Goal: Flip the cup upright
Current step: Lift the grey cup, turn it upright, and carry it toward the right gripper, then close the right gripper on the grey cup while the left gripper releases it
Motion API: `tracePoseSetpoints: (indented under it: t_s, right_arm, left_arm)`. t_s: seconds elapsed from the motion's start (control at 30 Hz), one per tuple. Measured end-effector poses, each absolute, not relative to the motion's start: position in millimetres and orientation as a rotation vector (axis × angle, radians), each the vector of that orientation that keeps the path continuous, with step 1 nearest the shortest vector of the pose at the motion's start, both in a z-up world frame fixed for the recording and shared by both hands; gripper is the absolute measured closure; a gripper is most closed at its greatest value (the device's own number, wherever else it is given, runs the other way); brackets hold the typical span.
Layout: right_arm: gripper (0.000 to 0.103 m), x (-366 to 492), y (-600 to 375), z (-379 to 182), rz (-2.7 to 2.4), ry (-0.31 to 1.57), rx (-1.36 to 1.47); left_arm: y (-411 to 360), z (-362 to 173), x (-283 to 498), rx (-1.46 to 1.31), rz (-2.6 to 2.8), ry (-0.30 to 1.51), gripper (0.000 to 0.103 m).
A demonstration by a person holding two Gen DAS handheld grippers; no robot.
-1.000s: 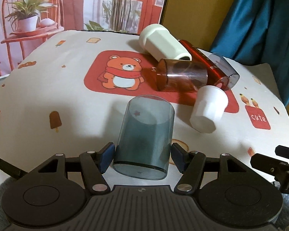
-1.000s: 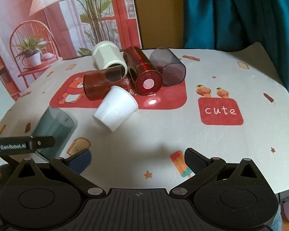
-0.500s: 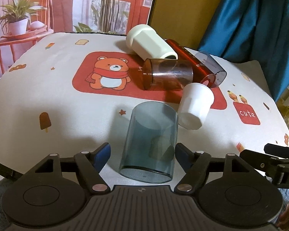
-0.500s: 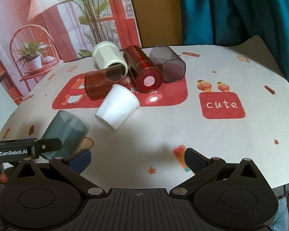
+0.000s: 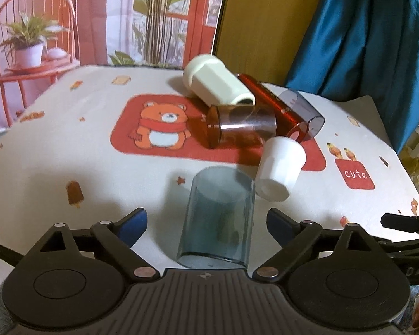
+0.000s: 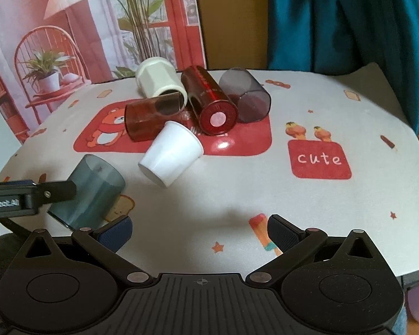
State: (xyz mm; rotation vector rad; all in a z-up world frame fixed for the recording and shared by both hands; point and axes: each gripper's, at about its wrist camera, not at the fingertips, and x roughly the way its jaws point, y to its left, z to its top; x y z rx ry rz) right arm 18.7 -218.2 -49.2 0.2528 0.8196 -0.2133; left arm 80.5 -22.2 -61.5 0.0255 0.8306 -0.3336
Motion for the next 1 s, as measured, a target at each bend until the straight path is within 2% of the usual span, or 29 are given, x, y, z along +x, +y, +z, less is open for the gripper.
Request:
tracePoseSetpoints:
  t_s: [0.37, 0.57, 1.0]
  right_arm:
    - [0.000, 27, -216, -47, -0.202, 0.835, 0.271]
    - [0.001, 40, -206, -48, -0.159, 0.858, 0.249]
    - [0.009, 102, -163, -49, 0.013, 0.947, 0.280]
  left_arm:
    - [-3, -36, 76, 0.057, -0.208, 0.769, 0.000]
    - [21, -33, 74, 0.022, -0.076, 0.716, 0.000]
    - [54, -45, 87, -0.097, 0.101, 0.746, 0.000]
